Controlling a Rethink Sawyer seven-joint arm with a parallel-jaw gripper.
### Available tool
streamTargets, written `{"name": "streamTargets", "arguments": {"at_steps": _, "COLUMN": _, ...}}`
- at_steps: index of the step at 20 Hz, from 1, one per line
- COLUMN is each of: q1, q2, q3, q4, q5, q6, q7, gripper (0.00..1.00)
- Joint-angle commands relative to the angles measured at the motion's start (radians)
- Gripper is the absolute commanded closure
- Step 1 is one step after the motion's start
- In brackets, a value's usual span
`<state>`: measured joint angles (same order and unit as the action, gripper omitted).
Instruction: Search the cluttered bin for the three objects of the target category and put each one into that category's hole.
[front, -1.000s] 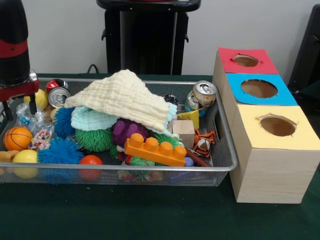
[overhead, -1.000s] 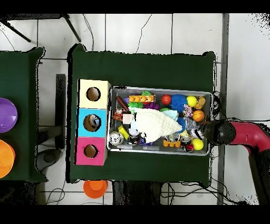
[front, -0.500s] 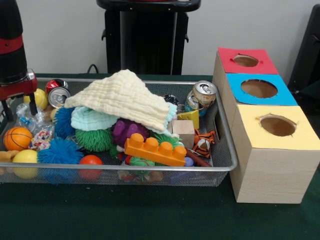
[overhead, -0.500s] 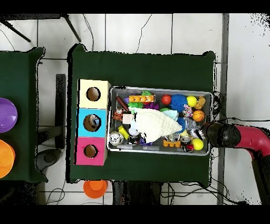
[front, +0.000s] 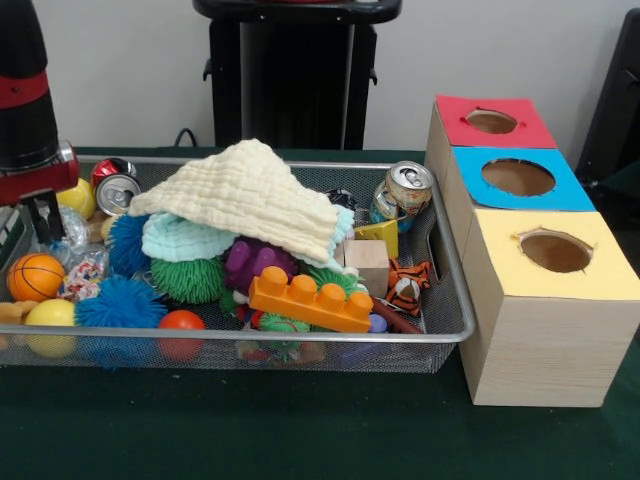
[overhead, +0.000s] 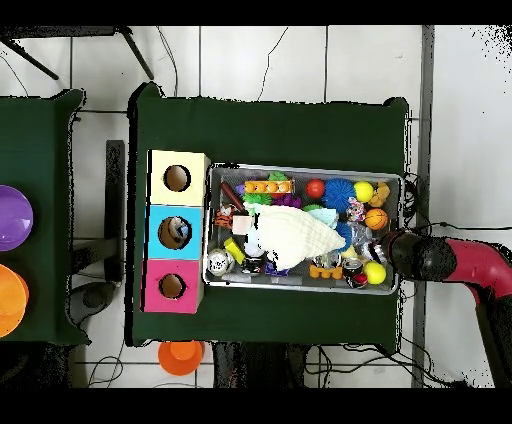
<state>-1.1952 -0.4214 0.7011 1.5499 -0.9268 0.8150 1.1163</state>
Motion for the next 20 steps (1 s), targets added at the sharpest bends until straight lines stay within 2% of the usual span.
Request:
{"name": "streamTargets", "arguments": {"at_steps": 1, "q1": 0.010, "q2": 0.055, "q3": 0.056, "q4": 0.035, "q5": -0.022, "q6": -0.058, "q7": -0.284, "gripper": 1.00}}
{"name": "streamTargets", "arguments": {"at_steps": 19, "q1": 0.040, "q2": 0.036, "q3": 0.030, "q4": 0.020, "q5": -0.046, "q6": -0.031, "q7": -0.262, "gripper": 1.00}}
{"name": "streamTargets", "arguments": {"at_steps": 20, "q1": 0.043, "q2": 0.034, "q3": 0.027, "q4": 0.017, "q5": -0.047, "q6": -0.027, "q7": -0.261, "gripper": 0.00}}
